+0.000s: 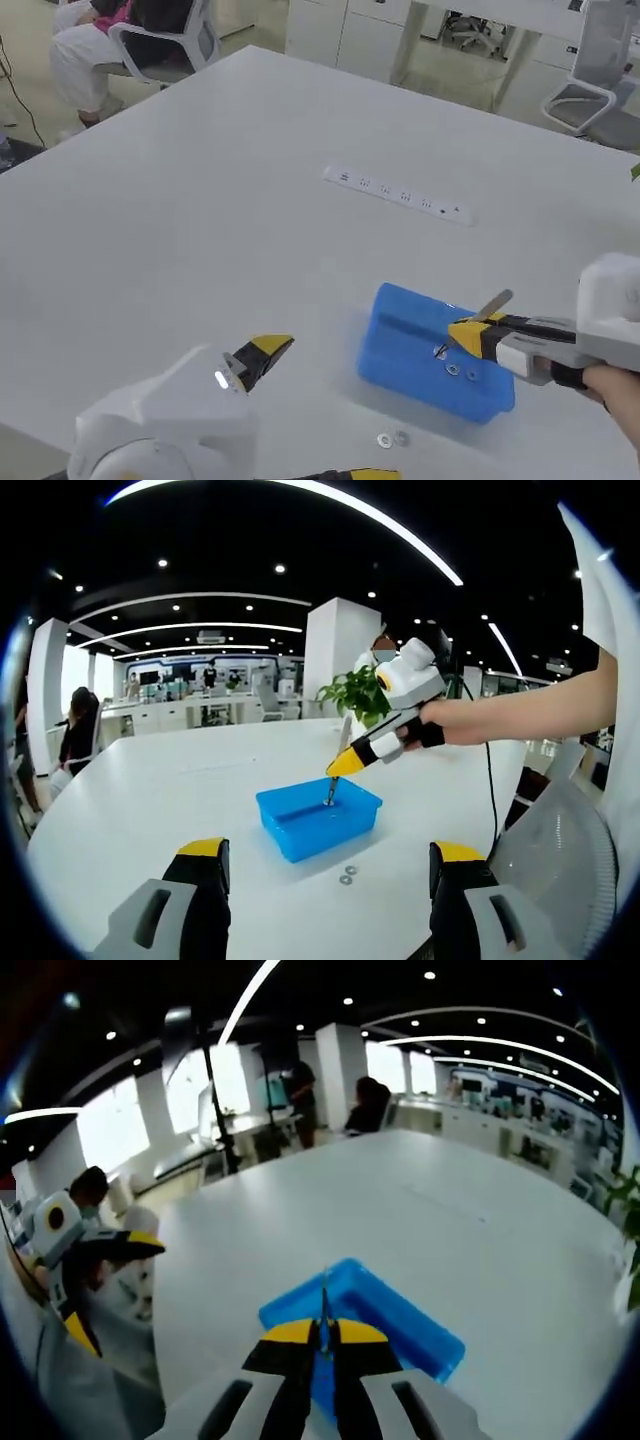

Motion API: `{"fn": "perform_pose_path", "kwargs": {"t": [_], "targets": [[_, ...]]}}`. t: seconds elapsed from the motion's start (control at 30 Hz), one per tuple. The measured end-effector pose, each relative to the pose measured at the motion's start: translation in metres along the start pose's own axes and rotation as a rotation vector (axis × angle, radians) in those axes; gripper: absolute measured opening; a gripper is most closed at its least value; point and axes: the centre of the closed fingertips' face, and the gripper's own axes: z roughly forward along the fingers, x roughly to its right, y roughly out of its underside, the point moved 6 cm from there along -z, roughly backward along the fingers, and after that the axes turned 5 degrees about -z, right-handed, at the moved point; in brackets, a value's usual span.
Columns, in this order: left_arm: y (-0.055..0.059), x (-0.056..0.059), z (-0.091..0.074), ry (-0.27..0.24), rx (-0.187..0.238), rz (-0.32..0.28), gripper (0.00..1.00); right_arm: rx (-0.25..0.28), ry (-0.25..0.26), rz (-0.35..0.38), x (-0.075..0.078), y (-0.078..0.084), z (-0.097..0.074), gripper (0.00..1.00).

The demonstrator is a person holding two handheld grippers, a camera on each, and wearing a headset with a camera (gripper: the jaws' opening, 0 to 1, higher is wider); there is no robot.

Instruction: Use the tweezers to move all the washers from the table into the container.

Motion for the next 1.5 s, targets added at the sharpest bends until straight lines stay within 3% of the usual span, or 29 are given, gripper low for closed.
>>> {"fn": "perform_pose_path", "kwargs": {"t": [0.13, 0.47, 0.9, 1.17, 1.5], "targets": [[0.001, 0.002, 0.002, 0.014, -0.011, 0.008, 0.83, 0.007, 0.008, 0.039, 0.008, 0.002, 0.001, 0.03], [0.001, 0.0, 0.002, 0.007, -0.003, -0.001, 0.83, -0.029, 0.024, 0.054, 0.027, 0.01, 0.012, 0.03], [0.003, 0.002, 0.003, 0.014, -0.014, 0.008, 0.83, -0.031, 0.035, 0.089, 0.04, 0.014, 0.016, 0.03], [0.003, 0.0, 0.003, 0.009, -0.011, 0.003, 0.83, -0.042, 0.034, 0.112, 0.043, 0.014, 0.023, 0.03], [0.003, -0.001, 0.002, 0.002, -0.005, -0.001, 0.82, -0.107, 0.007, 0.104, 0.042, 0.026, 0.04, 0.03]]}}
